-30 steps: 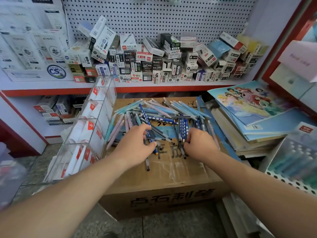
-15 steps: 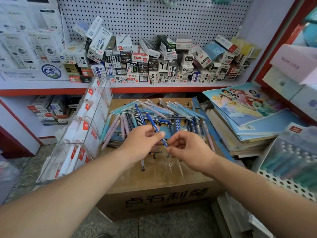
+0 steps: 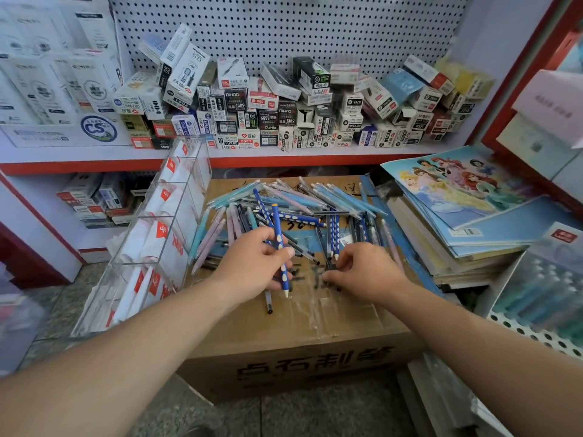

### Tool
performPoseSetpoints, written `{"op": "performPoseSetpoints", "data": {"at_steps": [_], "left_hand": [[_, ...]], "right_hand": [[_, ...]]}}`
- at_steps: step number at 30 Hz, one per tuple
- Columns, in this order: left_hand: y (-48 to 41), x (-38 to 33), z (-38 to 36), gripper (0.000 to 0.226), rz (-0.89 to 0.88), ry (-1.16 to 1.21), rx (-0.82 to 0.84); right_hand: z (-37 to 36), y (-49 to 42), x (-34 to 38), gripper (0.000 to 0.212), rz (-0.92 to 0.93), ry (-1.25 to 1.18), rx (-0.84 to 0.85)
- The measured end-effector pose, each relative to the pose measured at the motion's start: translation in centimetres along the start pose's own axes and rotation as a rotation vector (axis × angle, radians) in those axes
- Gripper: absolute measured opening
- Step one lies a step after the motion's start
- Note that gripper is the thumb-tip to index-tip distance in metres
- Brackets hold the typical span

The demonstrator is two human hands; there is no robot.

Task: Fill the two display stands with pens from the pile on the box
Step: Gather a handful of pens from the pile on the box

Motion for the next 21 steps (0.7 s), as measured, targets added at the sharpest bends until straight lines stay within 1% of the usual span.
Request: {"op": "performPoseSetpoints", "data": {"at_steps": [3,8,15,16,18,21], "left_hand": [[-0.04,0.06,0.21,0.01,-0.005,-0.003,0.01],[-0.07,0.12,0.32,0.01,-0.015,-0.021,0.023],[-0.02,0.2,0.12,0.011,-0.023,-0.038,0.032],[0.03,0.18,0.05,0.01,-0.023,-0.035,0.035],[0.08,0.15,-0.05,0.009,-0.024,-0.035,0.037],[0.09,0.16,-0.18,0.009,-0.025,-0.042,0.041]], "right_hand": [[-0.3,-0.42,0.51,0.033,-0.009,0.089,0.021],[-0.38,-0.9,0.46,0.027,-0.054,0.067,0.093],[-0.48,-0.57,-0.2,0.028,-0.038,0.043,0.106],[-0.44,-0.49,-0.24,0.03,-0.038,0.028,0.096],[-0.15,-0.44,-0.3,0.033,-0.045,-0.024,0.023],[0.47,-0.77,-0.36,0.016,-0.041,-0.076,-0.111]]}}
Point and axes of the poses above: each hand's wrist, its own y-axis away from the middle knuckle, its own z-axis out of the back of the hand, x = y × z, the point moved 2 cm from there along -y, towards the middle knuckle, and after that the axes turned 5 degrees about z, right-handed, at the moved point
